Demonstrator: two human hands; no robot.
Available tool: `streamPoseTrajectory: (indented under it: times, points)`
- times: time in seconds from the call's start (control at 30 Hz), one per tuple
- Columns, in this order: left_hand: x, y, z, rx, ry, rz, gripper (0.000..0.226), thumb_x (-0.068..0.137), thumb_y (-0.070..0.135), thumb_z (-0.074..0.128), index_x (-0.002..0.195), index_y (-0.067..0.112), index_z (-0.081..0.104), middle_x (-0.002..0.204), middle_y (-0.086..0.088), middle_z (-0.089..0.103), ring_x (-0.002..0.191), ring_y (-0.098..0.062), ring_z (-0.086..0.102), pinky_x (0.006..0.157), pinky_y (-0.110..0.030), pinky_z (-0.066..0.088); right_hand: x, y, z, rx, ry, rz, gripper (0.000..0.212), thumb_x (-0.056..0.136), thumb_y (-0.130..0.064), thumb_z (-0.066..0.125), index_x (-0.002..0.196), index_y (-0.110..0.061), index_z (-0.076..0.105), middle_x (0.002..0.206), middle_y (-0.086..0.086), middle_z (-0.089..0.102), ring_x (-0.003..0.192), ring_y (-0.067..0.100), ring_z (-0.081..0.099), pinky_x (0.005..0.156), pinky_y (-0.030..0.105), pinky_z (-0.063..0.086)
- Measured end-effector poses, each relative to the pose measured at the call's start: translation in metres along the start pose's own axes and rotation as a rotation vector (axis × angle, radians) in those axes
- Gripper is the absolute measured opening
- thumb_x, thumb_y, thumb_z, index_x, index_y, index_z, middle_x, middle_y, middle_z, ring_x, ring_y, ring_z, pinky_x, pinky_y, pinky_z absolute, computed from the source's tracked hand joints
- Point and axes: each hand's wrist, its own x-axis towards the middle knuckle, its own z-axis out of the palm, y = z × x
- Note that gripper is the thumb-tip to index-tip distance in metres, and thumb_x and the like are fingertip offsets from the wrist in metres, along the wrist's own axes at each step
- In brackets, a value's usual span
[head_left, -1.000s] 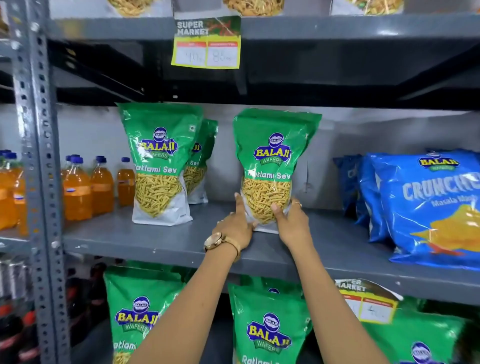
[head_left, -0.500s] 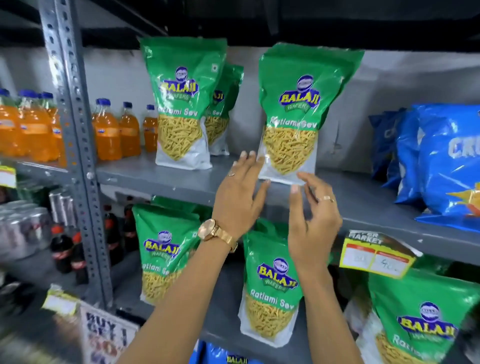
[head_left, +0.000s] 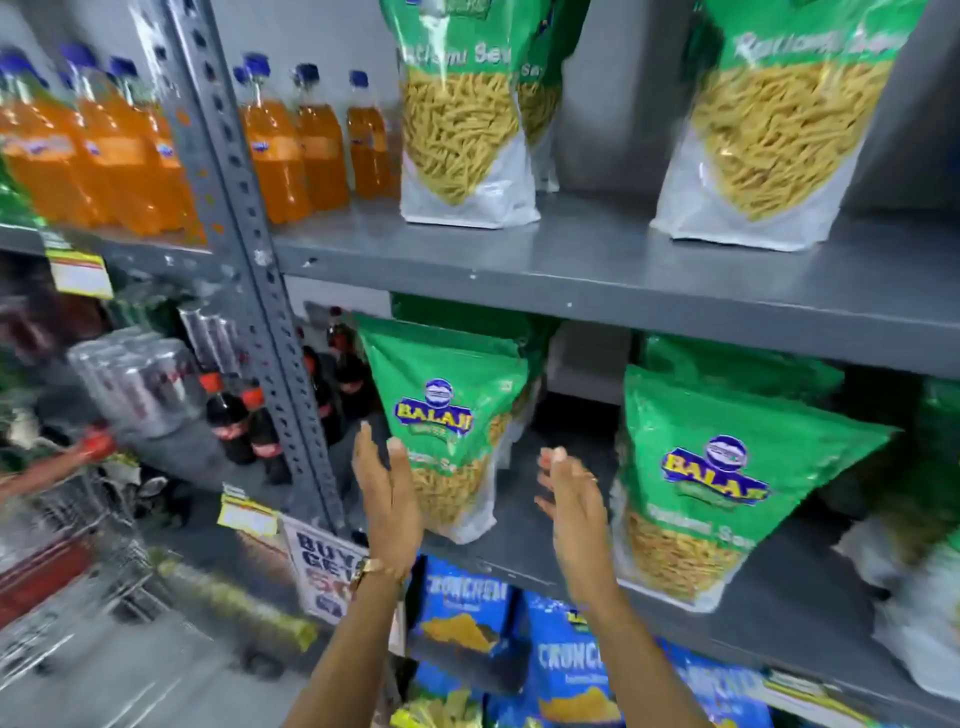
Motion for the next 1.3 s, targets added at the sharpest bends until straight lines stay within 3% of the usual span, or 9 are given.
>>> streamPoseTrajectory:
  times: [0.1, 0.17, 0.23, 0.3, 0.4, 0.53, 0.9, 1.23, 1.3]
  points:
    - [0.043, -0.029, -0.015, 0.054, -0.181, -0.099, 0.082, 0.087, 0.067, 0.023, 0.155, 0.022, 0.015, 0.164, 0.003, 0.013, 0.15, -0.011, 0.014, 0.121, -0.03, 0.01, 0.026, 0.023, 0.04, -0.014, 0.035, 0.158, 0.031, 0.089, -0.057, 0.038, 0.109, -0.039, 0.053, 0.125, -0.007, 0.052, 0.119, 0.01, 0.05, 0.111, 0.035, 0.033]
    - [0.073, -0.044, -0.018, -0.058, -0.318, -0.21, 0.086, 0.081, 0.075, 0.023, 0.15, 0.024, 0.03, 0.158, 0.005, 0.033, 0.137, 0.003, 0.039, 0.116, -0.023, 0.033, 0.044, 0.031, 0.059, -0.038, 0.121, 0.201, 0.055, 0.092, -0.06, 0.032, 0.137, -0.031, 0.044, 0.136, -0.012, 0.041, 0.128, 0.006, 0.039, 0.112, 0.03, 0.023]
    - [0.093, -0.053, -0.016, -0.168, -0.413, -0.264, 0.083, 0.069, 0.087, 0.027, 0.132, 0.039, 0.054, 0.133, 0.02, 0.06, 0.102, 0.022, 0.058, 0.086, -0.01, 0.049, 0.06, 0.042, 0.07, 0.023, 0.175, 0.254, 0.065, 0.094, -0.06, 0.028, 0.149, -0.025, 0.029, 0.155, -0.009, 0.028, 0.145, 0.012, 0.023, 0.121, 0.036, 0.015]
    - [0.11, -0.064, -0.012, -0.232, -0.481, -0.321, 0.073, 0.063, 0.092, 0.03, 0.108, 0.049, 0.068, 0.108, 0.029, 0.071, 0.095, 0.015, 0.066, 0.086, -0.021, 0.048, 0.068, 0.053, 0.08, 0.103, 0.192, 0.254, 0.064, 0.093, -0.061, 0.026, 0.15, -0.031, 0.023, 0.159, -0.009, 0.022, 0.148, 0.013, 0.018, 0.121, 0.038, 0.016]
    - [0.125, -0.06, -0.003, -0.336, -0.561, -0.383, 0.067, 0.073, 0.084, 0.027, 0.101, 0.045, 0.074, 0.105, 0.014, 0.077, 0.097, -0.006, 0.073, 0.077, -0.027, 0.058, 0.071, 0.061, 0.093, 0.24, 0.198, 0.174, 0.056, 0.088, -0.062, 0.027, 0.141, -0.042, 0.031, 0.148, -0.015, 0.037, 0.138, 0.012, 0.036, 0.109, 0.033, 0.032]
    - [0.132, -0.055, 0.012, -0.469, -0.562, -0.488, 0.065, 0.101, 0.054, 0.017, 0.09, 0.03, 0.076, 0.091, 0.007, 0.08, 0.075, -0.009, 0.076, 0.055, -0.021, 0.059, 0.078, 0.066, 0.102, 0.363, 0.1, 0.196, 0.073, 0.078, -0.066, 0.034, 0.137, -0.025, 0.048, 0.138, 0.007, 0.057, 0.121, 0.027, 0.059, 0.103, 0.047, 0.047]
    - [0.136, -0.083, 0.025, -0.586, -0.72, -0.63, 0.074, 0.1, 0.056, 0.011, 0.08, 0.038, 0.08, 0.084, 0.007, 0.08, 0.076, -0.011, 0.076, 0.059, -0.024, 0.06, 0.087, 0.084, 0.105, 0.46, 0.115, 0.273, 0.076, 0.077, -0.071, 0.037, 0.132, -0.023, 0.056, 0.118, 0.005, 0.073, 0.105, 0.026, 0.07, 0.076, 0.034, 0.061]
    - [0.139, -0.081, 0.031, -0.609, -0.612, -0.645, 0.073, 0.094, 0.068, 0.015, 0.093, 0.033, 0.078, 0.095, 0.002, 0.08, 0.084, -0.017, 0.076, 0.062, -0.029, 0.061, 0.093, 0.089, 0.1, 0.34, 0.161, 0.276, 0.054, 0.093, -0.06, 0.032, 0.115, -0.025, 0.067, 0.102, 0.0, 0.078, 0.091, 0.019, 0.075, 0.065, 0.027, 0.06]
    - [0.133, -0.078, 0.029, -0.605, -0.544, -0.626, 0.068, 0.091, 0.07, 0.02, 0.107, 0.028, 0.072, 0.109, -0.006, 0.076, 0.094, -0.023, 0.074, 0.073, -0.035, 0.061, 0.093, 0.09, 0.097, 0.298, 0.174, 0.273, 0.049, 0.095, -0.058, 0.031, 0.102, -0.032, 0.072, 0.096, -0.003, 0.079, 0.085, 0.016, 0.076, 0.06, 0.023, 0.059]
